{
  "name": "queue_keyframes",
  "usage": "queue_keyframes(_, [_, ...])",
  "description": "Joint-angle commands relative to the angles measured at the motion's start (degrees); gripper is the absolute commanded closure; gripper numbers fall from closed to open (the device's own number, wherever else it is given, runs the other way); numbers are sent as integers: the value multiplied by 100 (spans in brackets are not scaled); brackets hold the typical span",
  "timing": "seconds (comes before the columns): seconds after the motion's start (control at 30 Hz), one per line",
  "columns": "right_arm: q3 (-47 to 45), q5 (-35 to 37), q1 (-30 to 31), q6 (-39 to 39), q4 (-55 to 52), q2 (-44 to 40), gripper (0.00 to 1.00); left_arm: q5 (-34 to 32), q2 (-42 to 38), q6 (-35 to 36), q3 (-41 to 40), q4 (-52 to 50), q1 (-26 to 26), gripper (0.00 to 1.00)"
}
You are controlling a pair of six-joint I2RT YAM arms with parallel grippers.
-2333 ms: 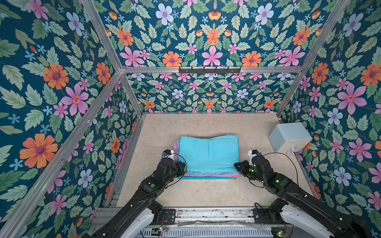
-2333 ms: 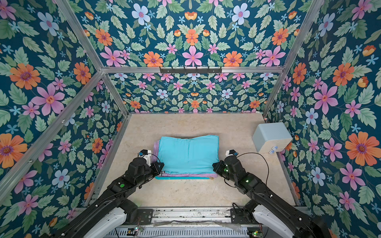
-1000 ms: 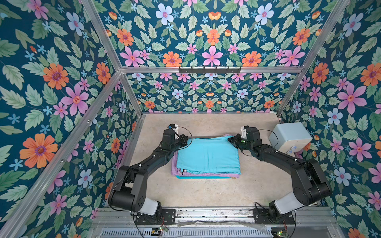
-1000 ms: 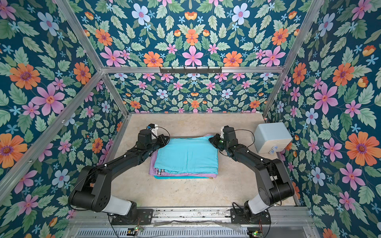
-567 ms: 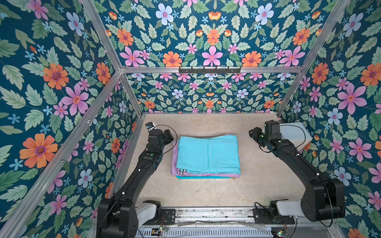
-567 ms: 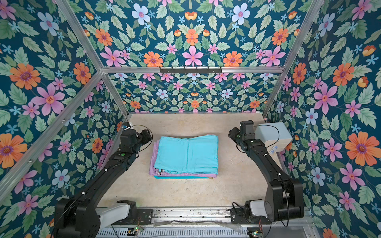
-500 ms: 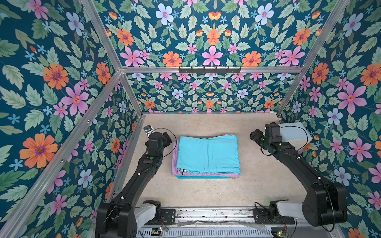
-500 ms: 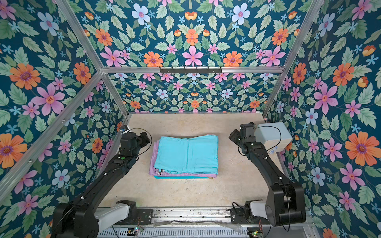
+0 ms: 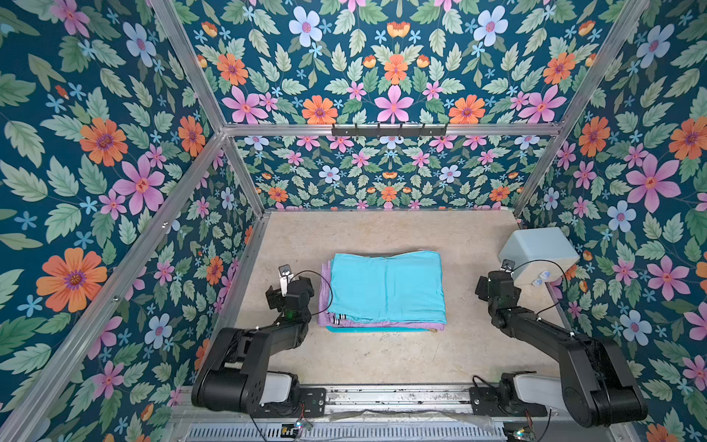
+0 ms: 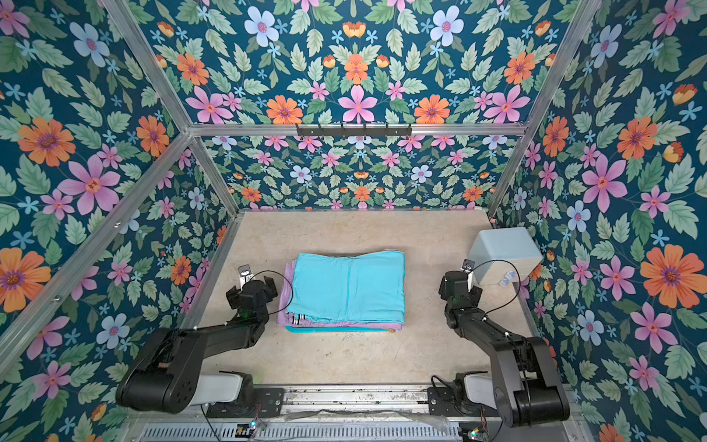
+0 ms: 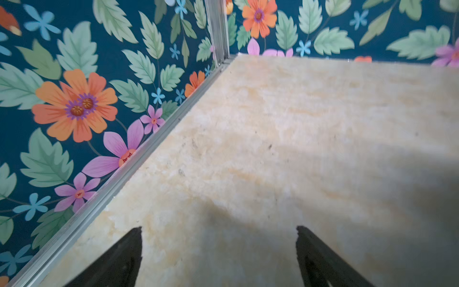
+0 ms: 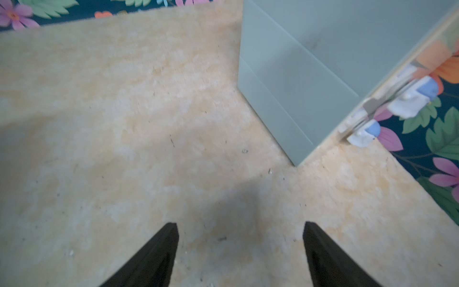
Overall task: Put the folded long pants in the basket
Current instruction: Reset both arms
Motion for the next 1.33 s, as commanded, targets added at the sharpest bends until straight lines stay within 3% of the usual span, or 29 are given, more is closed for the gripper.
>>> queue_keyframes(0.0, [-270, -76, -255, -354, 2341, 499, 18, 514, 634, 700, 157, 1946, 117, 1])
queue_keyframes(0.07, [-454, -708, -497, -242, 2443, 494, 11, 1151, 918, 501, 404, 1834, 506, 2])
queue_keyframes(0.1, [-775, -841, -554, -319, 3460, 757, 10, 1462, 801, 286, 546, 1172, 685, 3])
queue_keyframes(0.13, [-992, -782, -564, -413, 4435, 1060, 7, 1553, 858, 314, 427, 1524, 709, 2])
queue_keyframes(0.2, [-740, -849, -603, -116, 3002, 580, 6, 1831, 1009, 445, 56, 2258, 705, 1])
queue_keyframes(0.23, [-640, -896, -757, -44, 3110, 730, 6, 1812, 1213, 570, -36, 2859, 689, 1])
queue_keyframes(0.27, [-727, -919, -799, -122, 3586, 877, 2, 1813, 1168, 533, -2, 2665, 675, 1])
queue_keyframes(0.33, [-601, -950, -795, 3, 2799, 629, 2, 1936, 1108, 419, 105, 2347, 758, 1])
queue_keyframes(0.4, [-697, -917, -795, -109, 3372, 825, 1, 1991, 1081, 401, 124, 2243, 797, 1])
queue_keyframes(0.47, [-631, -943, -796, -36, 2928, 655, 1, 1968, 1112, 415, 87, 2386, 795, 0])
queue_keyframes(0.53, [-686, -922, -797, -102, 3315, 797, 1, 1989, 1062, 404, 102, 2276, 797, 0])
queue_keyframes(1.3, [-639, -973, -777, -121, 3146, 760, 1, 1973, 1087, 407, 95, 2322, 797, 1])
